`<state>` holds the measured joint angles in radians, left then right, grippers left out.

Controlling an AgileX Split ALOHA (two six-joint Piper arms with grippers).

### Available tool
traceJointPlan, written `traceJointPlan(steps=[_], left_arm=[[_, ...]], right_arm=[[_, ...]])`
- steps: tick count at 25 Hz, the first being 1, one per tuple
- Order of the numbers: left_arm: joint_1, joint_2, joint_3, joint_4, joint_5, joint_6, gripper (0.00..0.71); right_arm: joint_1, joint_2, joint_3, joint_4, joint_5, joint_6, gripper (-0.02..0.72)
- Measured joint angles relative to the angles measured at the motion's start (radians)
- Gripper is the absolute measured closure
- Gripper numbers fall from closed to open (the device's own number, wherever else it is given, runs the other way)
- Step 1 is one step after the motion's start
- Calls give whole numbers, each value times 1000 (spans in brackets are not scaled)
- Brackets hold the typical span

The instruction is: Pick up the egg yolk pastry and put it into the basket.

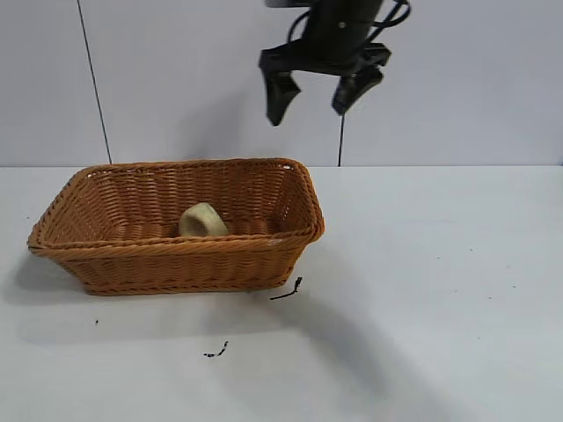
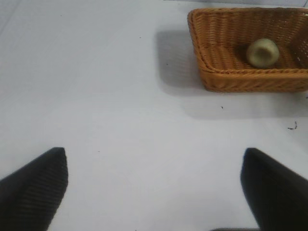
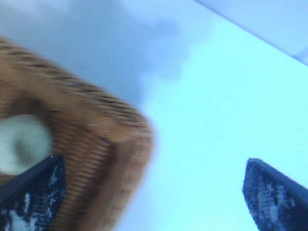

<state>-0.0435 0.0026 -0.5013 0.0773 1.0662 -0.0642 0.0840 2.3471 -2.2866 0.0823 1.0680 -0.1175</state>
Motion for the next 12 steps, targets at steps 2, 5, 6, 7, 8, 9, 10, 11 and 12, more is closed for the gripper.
traceJointPlan(steps=[2,5,6,7,8,9,10,11,12], left_arm=[[0,0,0,0,0,0,14],[0,0,0,0,0,0,14],[0,0,0,0,0,0,14],[0,0,0,0,0,0,14],[0,0,0,0,0,0,14],[0,0,0,0,0,0,14],[0,0,0,0,0,0,14],[0,0,0,0,0,0,14],[0,0,0,0,0,0,14]], right_arm=[[-44,0,0,0,17,0,10],[-88,0,0,-2,52,0,10],[-97,0,0,-2,69,0,10],[-101,0,0,-3,87,0,10],[-105,0,0,-3,105,0,10],[-107,0,0,-3,123,0,10],[-107,0,0,-3,133,0,10],[-107,0,1,-2,138,0,10],[-108,-1,4,-2,140,0,10]])
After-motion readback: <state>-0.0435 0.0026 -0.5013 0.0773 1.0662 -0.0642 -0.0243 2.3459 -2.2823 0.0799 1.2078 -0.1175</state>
